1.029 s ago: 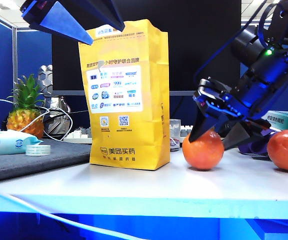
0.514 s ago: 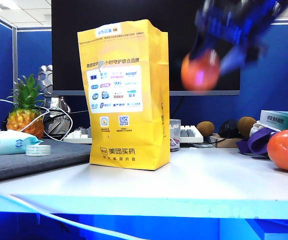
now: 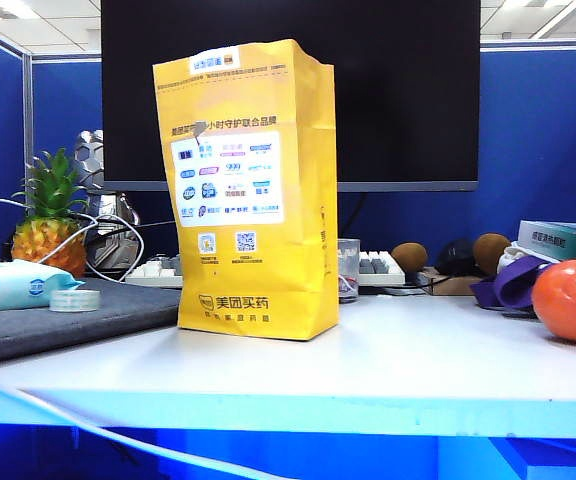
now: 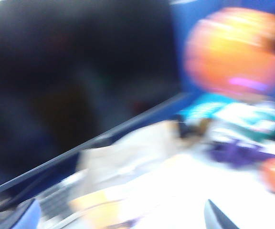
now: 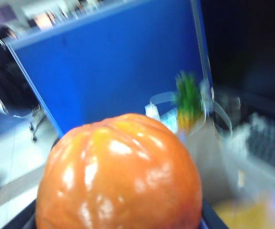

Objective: Pick up the orange and throw it into the yellow paper bag.

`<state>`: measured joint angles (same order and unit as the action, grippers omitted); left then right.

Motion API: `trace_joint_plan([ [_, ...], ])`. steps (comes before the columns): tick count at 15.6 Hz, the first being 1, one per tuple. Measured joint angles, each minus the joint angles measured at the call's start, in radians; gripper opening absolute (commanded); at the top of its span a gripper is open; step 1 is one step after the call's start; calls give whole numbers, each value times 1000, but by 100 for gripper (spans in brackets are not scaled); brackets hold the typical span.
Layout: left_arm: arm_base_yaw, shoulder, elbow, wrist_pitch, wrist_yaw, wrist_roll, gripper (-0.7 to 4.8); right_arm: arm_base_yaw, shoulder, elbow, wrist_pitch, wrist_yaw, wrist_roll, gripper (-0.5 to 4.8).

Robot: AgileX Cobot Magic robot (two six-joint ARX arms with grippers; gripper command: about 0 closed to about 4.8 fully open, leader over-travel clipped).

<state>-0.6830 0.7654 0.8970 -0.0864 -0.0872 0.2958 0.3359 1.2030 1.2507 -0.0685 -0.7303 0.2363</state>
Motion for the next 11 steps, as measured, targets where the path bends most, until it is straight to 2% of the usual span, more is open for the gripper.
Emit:
trace_joint_plan([
  [1, 0, 5, 0, 0, 34, 0, 479, 4, 39, 0, 61, 0, 8, 243],
  [3, 0, 16, 0, -2, 44, -14, 479, 4, 160, 15, 125, 0, 31, 256],
  [8, 0, 42, 0, -59, 45, -42, 479, 30, 433, 255, 139, -56, 97, 292],
  [9, 0, 49, 0, -73, 42, -42, 479, 30, 453, 262, 138, -65, 113, 416],
  [10, 0, 53, -1, -89, 35, -42, 479, 29, 465, 264, 134, -68, 116, 479],
  [11, 1, 58, -2, -91, 31, -42, 479, 28, 470, 265, 132, -67, 119, 479],
])
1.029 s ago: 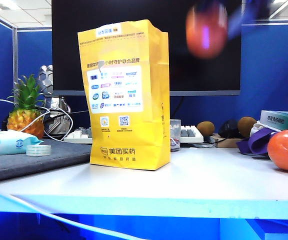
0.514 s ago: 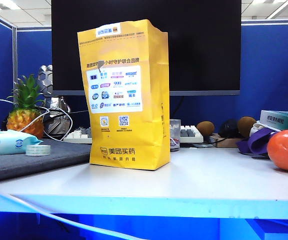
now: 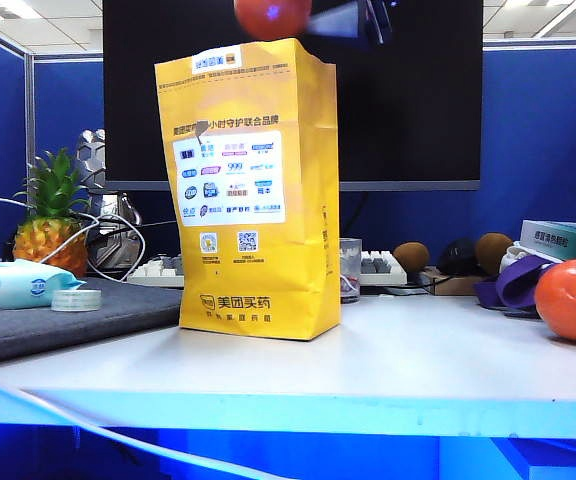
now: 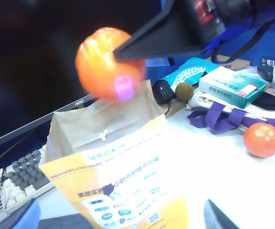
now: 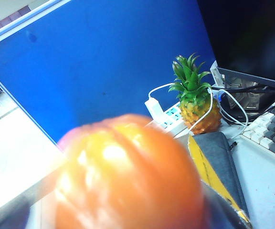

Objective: Pick up the orange and throw it into the yellow paper bag.

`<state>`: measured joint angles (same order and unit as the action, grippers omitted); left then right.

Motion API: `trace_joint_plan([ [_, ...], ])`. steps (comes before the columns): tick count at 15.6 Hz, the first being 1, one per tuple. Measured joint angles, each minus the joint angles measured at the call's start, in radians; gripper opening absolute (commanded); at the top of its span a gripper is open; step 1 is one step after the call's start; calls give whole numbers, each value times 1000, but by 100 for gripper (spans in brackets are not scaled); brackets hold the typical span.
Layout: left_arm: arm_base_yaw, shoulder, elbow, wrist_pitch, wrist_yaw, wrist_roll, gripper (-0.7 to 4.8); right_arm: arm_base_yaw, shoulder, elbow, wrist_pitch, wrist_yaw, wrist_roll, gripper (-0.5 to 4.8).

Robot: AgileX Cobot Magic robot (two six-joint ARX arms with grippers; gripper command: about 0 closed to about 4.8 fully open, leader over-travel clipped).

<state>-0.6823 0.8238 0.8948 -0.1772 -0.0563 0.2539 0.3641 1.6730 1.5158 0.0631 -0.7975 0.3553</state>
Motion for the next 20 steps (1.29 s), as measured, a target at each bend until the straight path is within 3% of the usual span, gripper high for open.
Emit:
trace_joint_plan([
  [4, 0, 15, 0, 4, -8, 5, 479, -8, -2, 6, 33, -2, 0, 479],
  [6, 0, 2, 0, -4, -111, 68, 479, -47, -33, 3, 13, -27, 0, 479],
  [8, 0, -109, 0, -9, -217, 126, 479, -162, -166, 3, -34, -26, -31, 479],
  [11, 27, -269, -2, -6, -235, 138, 479, -270, -350, 2, -251, 29, -188, 479],
  [13, 34, -382, -24, 2, -273, 138, 479, -282, -497, -67, -363, 159, -316, 479],
  [14, 33, -478, -98, -2, -364, 138, 479, -249, -641, -171, -340, 313, -357, 479],
  [16, 34, -582, -191, -30, -446, 126, 479, -180, -878, -377, -200, 546, -370, 479],
  [18, 34, -634, -246, -13, -473, 60, 479, -126, -1114, -611, -40, 724, -397, 479],
  [20, 34, -629, -331, 12, -497, 40, 479, -103, -1285, -858, 9, 768, -401, 479],
])
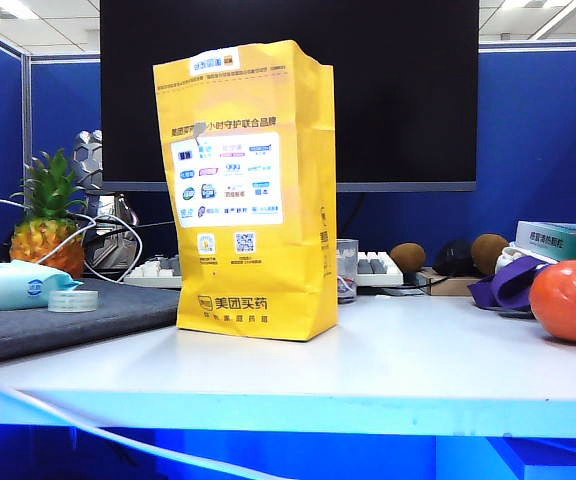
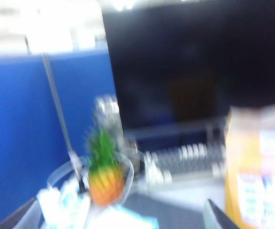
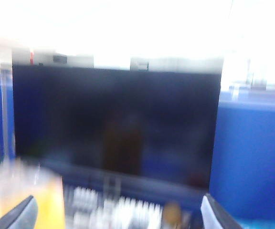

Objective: Pick up the orange and throw it into the yellow paper bag.

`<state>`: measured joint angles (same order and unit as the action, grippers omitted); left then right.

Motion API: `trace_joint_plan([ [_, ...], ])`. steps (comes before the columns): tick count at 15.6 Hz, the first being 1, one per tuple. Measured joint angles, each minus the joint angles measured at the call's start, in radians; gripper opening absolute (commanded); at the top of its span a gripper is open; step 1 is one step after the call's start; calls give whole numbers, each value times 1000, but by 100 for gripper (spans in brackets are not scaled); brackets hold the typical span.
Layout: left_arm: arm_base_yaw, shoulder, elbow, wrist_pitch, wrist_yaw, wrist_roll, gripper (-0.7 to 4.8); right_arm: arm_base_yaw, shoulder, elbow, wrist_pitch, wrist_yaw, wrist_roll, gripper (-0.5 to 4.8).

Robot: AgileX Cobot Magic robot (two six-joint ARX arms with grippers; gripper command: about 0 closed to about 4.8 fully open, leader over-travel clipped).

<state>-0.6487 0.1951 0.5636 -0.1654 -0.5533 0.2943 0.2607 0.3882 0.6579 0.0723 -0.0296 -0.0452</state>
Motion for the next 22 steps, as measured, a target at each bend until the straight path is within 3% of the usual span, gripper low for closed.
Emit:
trace_joint_plan([
  [3, 0, 9, -168, 137, 10, 4, 479, 5, -106, -283, 64, 8, 76, 479],
  [4, 0, 8, -241, 206, 70, 16, 479, 4, -104, -359, 68, 8, 114, 479],
  [6, 0, 11, -300, 214, 150, 21, 479, 4, -98, -461, 65, 5, 180, 479],
  [8, -1, 10, -306, 222, 95, -1, 479, 4, -99, -493, 58, 4, 267, 479],
  [11, 0, 5, -306, 228, 55, -128, 479, 4, -101, -494, 60, 4, 281, 479],
  [16, 0, 5, -306, 225, 55, -134, 479, 4, -114, -499, 62, 4, 282, 479],
  [22, 31, -107, -378, 212, 63, -134, 479, 3, -314, -626, 57, 4, 282, 479],
])
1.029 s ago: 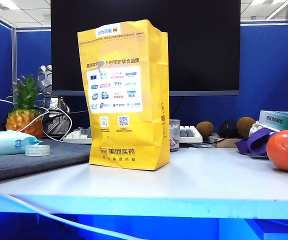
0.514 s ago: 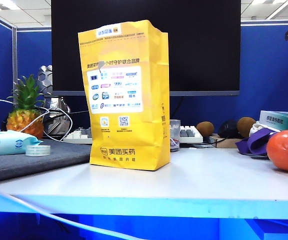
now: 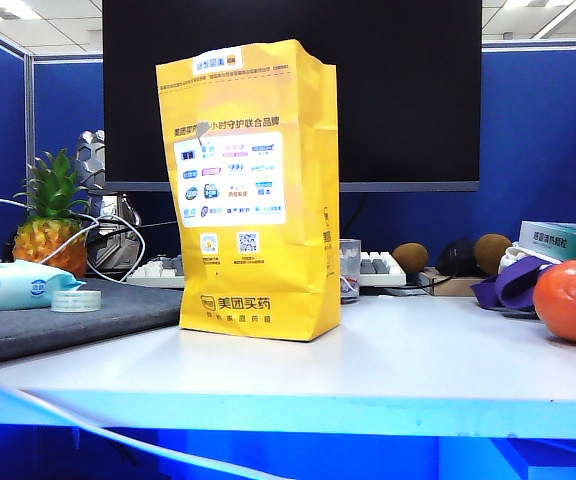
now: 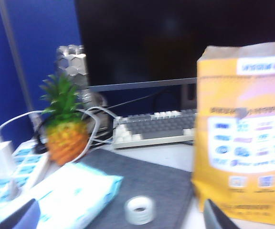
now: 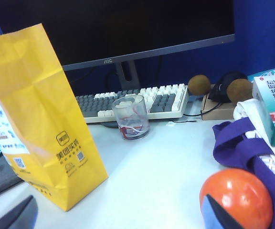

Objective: Pick up the orange and throw it into the yellow paper bag.

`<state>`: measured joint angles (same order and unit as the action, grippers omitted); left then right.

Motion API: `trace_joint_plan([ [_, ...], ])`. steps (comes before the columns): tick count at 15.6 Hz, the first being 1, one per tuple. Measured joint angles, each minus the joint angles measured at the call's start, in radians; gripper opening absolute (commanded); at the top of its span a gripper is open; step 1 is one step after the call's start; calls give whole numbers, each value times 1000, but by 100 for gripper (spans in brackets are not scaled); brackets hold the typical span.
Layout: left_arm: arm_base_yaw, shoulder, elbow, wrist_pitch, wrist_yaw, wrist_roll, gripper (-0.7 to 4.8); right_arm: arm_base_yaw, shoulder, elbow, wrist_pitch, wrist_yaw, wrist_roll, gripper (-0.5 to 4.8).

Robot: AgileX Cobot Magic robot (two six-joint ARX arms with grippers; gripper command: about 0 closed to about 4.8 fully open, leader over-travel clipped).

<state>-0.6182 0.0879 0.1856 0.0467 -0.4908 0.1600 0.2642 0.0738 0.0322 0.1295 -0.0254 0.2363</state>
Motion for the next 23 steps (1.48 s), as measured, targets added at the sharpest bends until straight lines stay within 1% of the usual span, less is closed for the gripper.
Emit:
trace_joint_plan([
  [1, 33, -36, -23, -8, 0, 0, 479, 0, -34, -17, -16, 0, 0, 479],
  [2, 85, -86, -45, -36, 1, 0, 479, 0, -64, -21, -45, 0, 0, 479],
  [4, 185, -82, -48, -78, -6, 0, 479, -1, -72, -22, -55, 1, 1, 479],
  [7, 276, -82, -74, -64, -7, 0, 479, -1, -72, -22, -90, 0, 1, 479],
  [14, 281, -82, -171, -66, -3, 0, 479, -1, -72, -22, -95, 0, 1, 479],
  [15, 281, -82, -178, -96, -3, 0, 479, -1, -72, -22, -95, 0, 1, 479],
  [18, 281, -82, -178, -146, 1, 0, 479, -1, -72, -22, -95, 0, 1, 479],
  [23, 281, -82, -178, -148, 2, 0, 479, -1, -72, -22, -95, 0, 1, 479],
])
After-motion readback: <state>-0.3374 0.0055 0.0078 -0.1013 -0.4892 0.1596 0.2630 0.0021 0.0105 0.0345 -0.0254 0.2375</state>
